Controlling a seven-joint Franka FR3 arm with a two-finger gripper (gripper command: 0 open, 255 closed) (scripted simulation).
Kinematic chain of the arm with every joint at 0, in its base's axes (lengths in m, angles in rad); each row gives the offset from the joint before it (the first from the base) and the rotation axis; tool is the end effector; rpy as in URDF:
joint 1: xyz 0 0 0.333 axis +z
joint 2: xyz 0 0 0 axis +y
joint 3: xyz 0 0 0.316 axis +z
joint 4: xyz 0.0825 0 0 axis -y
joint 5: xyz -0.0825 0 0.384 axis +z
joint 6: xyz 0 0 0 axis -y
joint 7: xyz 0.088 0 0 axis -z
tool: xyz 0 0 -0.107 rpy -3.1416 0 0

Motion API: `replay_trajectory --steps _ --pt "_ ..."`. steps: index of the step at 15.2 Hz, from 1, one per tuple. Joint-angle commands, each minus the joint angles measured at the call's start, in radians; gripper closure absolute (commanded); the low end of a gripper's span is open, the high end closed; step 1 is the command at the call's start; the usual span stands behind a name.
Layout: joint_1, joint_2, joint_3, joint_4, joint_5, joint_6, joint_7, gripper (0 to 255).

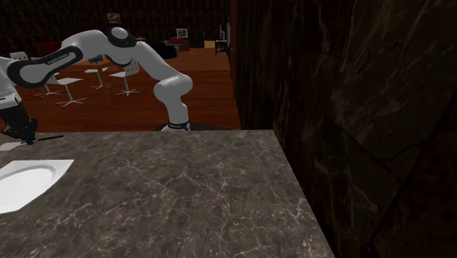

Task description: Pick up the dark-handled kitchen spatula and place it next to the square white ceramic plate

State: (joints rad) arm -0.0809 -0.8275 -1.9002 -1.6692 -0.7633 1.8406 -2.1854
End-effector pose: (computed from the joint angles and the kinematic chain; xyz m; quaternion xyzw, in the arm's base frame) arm -0.4188 -0.4987 0.3541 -0.9829 -0.1810 -0.0327 0.0064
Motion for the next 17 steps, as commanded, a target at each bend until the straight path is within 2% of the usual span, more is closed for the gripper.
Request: replay_trajectory --steps 1,7,8,13,17 --pt "0.002 -0.004 -0.004 -0.003 -0.004 0.006 0.002 255" --pt "0.002 -0.004 -0.004 -0.003 -0.004 0.006 0.002 255" --pt "0.002 -0.004 -0.004 -0.003 -0.004 0.006 0.002 0" --pt "0.002 -0.004 -0.004 -0.003 -0.004 0.006 0.002 0" --pt "0.001 0.037 0.04 0.07 0.044 -0.085 -0.027 0"
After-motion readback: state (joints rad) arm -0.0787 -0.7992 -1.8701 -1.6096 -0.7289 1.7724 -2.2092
